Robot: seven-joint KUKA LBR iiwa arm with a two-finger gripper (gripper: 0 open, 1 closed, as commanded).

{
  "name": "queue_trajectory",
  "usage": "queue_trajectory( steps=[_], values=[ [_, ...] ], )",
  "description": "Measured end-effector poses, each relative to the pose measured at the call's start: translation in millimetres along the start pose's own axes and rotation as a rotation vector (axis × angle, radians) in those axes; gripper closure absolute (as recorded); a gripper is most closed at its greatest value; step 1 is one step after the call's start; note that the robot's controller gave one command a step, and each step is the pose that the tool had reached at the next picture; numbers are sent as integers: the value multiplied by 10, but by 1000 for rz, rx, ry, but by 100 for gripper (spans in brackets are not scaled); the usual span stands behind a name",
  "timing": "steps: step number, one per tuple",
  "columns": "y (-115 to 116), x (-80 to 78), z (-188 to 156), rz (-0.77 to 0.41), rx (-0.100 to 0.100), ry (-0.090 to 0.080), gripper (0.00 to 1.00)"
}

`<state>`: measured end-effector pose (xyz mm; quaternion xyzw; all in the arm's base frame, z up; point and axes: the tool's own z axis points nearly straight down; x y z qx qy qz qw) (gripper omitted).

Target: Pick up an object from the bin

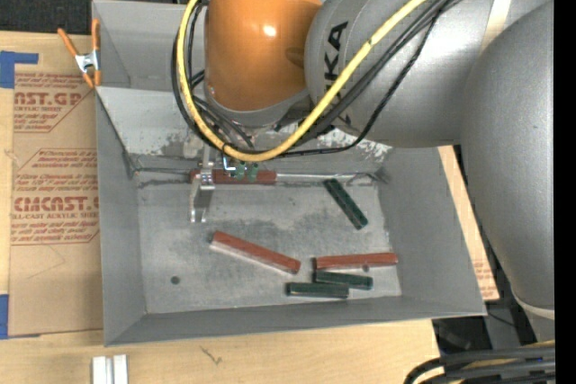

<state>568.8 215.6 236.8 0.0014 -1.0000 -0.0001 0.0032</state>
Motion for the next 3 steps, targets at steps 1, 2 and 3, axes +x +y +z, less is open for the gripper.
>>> queue_trajectory(
  steps=[1, 2, 3],
  values=[
    [-11, -16, -50, 2, -1, -8, 0],
    [-416, -107, 285, -77, -2, -12, 0],
    [-661, 76, 396, -38, 4, 2, 0]
  ],
)
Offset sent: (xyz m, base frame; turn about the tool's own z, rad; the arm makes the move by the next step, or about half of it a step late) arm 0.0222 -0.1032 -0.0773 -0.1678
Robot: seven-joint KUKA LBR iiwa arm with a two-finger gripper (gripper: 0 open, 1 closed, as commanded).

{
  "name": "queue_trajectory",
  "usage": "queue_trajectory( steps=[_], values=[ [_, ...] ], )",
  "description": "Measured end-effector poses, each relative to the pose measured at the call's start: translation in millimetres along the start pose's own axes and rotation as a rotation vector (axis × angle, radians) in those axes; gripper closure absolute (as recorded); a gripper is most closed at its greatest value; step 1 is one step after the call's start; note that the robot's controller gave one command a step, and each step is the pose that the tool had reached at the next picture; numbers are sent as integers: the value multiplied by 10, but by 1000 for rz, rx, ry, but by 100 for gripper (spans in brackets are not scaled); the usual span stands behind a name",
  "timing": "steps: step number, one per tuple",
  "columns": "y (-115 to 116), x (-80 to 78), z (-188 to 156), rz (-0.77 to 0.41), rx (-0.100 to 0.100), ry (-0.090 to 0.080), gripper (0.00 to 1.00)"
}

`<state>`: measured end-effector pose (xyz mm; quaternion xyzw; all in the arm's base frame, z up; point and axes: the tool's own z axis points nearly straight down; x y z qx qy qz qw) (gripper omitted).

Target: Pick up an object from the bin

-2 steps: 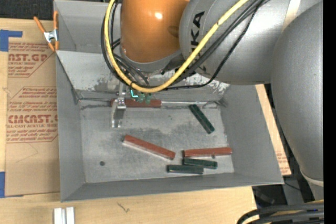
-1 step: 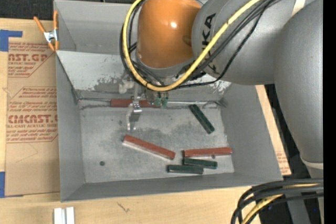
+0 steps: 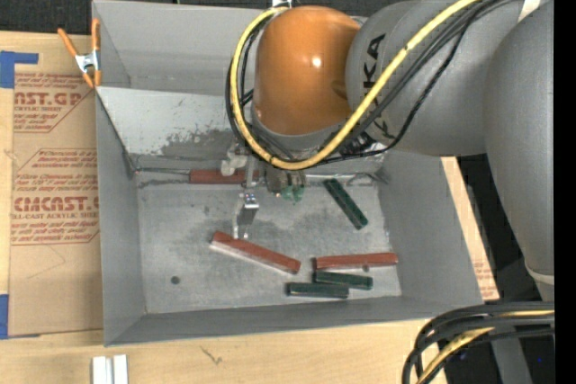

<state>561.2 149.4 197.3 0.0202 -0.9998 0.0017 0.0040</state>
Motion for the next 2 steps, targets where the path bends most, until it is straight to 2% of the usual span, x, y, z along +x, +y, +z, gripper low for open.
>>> queue_trajectory(
  steps=[1, 2],
  values=[
    [-55, 206, 357, -16, -5, -17, 0],
    [-235, 8, 1195, -188, -8, -30, 100]
  ],
)
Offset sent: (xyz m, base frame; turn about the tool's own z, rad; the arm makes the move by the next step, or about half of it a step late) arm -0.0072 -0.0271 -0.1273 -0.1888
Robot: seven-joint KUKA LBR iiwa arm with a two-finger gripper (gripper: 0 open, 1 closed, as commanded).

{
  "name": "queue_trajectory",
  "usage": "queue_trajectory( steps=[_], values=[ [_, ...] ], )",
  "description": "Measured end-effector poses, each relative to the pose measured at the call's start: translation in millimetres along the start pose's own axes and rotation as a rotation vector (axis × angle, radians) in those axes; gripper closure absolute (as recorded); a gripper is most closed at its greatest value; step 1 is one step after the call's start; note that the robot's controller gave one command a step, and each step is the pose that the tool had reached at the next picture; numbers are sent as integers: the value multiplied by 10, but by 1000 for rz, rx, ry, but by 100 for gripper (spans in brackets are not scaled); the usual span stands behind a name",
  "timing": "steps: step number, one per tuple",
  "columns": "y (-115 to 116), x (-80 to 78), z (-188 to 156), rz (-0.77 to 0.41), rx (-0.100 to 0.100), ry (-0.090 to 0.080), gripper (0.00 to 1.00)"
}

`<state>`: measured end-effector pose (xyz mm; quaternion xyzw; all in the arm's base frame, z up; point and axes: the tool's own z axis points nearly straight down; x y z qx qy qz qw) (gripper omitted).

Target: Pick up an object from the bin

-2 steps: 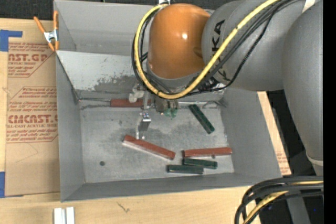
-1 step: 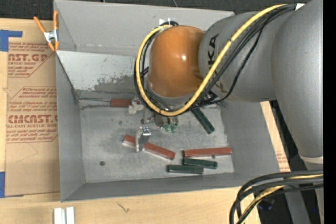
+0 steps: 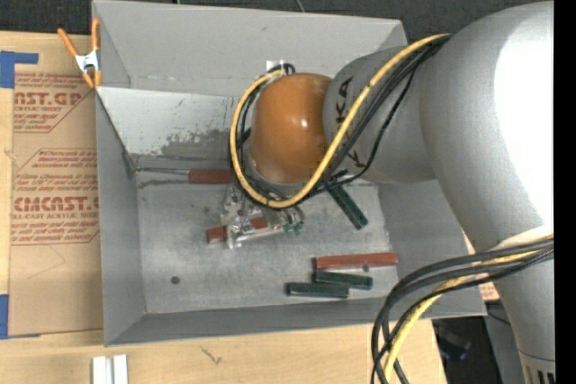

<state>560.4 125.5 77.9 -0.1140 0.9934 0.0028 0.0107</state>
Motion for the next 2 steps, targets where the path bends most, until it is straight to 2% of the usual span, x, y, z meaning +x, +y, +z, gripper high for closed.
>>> queue_trajectory(
  steps=[1, 2],
  values=[
    [0, 0, 0, 0, 0, 0, 100],
    [-38, -8, -1623, 35, 3, 13, 100]
  ],
)
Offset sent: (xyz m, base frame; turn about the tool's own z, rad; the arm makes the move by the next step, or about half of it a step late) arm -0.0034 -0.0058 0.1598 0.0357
